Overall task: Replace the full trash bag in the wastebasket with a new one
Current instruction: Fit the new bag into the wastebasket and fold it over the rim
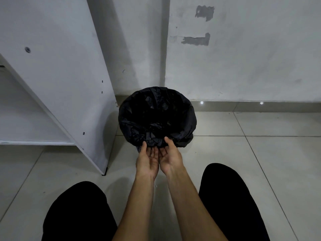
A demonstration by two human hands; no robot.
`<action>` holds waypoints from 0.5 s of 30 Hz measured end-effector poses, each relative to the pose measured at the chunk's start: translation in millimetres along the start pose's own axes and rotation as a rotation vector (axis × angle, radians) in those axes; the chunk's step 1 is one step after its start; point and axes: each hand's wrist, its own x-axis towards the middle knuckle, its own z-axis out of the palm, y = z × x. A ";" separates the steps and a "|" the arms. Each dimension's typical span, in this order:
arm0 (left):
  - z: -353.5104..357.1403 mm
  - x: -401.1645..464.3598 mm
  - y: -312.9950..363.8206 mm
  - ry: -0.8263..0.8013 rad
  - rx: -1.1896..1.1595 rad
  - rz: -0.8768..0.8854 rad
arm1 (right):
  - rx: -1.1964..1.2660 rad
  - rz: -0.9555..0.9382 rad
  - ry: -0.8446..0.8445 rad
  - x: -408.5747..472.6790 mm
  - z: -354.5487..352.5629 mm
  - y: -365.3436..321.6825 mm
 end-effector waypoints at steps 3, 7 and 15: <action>2.3 1.6 -4.4 0.046 0.073 0.102 | -0.054 -0.013 -0.017 0.8 -2.7 3.2; 11.5 -1.7 -13.9 0.160 0.538 0.243 | -0.262 -0.098 0.064 4.7 -7.6 4.5; 24.8 -2.4 -7.6 0.231 0.466 0.200 | -0.352 -0.084 0.219 3.7 -8.6 -25.3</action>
